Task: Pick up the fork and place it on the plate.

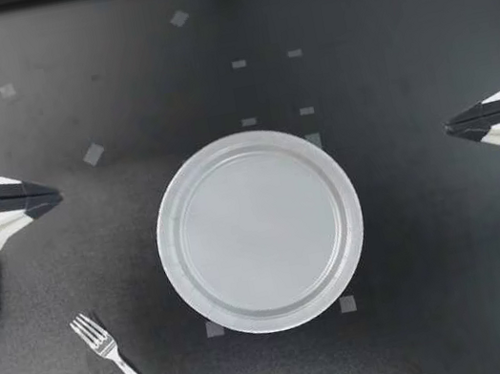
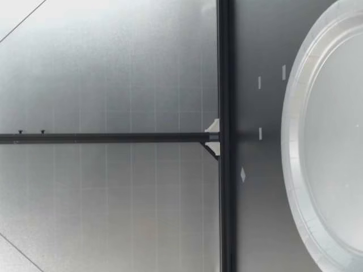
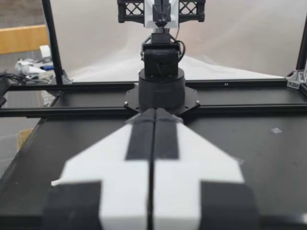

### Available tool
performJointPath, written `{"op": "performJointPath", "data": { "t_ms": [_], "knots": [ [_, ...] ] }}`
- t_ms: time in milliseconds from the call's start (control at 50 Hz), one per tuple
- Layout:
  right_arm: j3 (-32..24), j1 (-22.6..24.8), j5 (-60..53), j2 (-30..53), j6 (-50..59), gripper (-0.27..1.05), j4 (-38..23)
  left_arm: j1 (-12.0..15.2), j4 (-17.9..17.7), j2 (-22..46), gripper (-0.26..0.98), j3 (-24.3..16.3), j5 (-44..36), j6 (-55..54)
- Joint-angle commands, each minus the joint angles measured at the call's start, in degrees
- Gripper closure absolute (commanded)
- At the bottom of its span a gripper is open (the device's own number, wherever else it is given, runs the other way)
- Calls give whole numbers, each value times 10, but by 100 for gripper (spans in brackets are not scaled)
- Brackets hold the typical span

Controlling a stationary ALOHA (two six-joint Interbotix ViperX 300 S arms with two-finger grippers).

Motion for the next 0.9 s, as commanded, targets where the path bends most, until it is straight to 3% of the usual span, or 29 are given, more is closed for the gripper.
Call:
{"op": "performJointPath", "data": {
  "t_ms": [0,80,260,640,740,880],
  "knots": [
    [3,-3,-4,-2,-2,76,0,11,0,-12,61,13,-7,-3],
    [12,-3,-6,-18,-2,79,0,11,-3,-26,70,18,-13,-8],
    [31,-3,-13,-72,0,79,0,11,-4,-40,71,19,-9,-17],
    [37,-3,-18,-40,-1,79,1,11,-4,-36,70,-3,22,-15],
    [38,-3,-20,-35,-1,79,1,11,-4,-35,63,-4,22,-13],
    [41,-3,-22,-37,-1,79,0,11,-4,-33,41,-20,39,-8]
  ]
}}
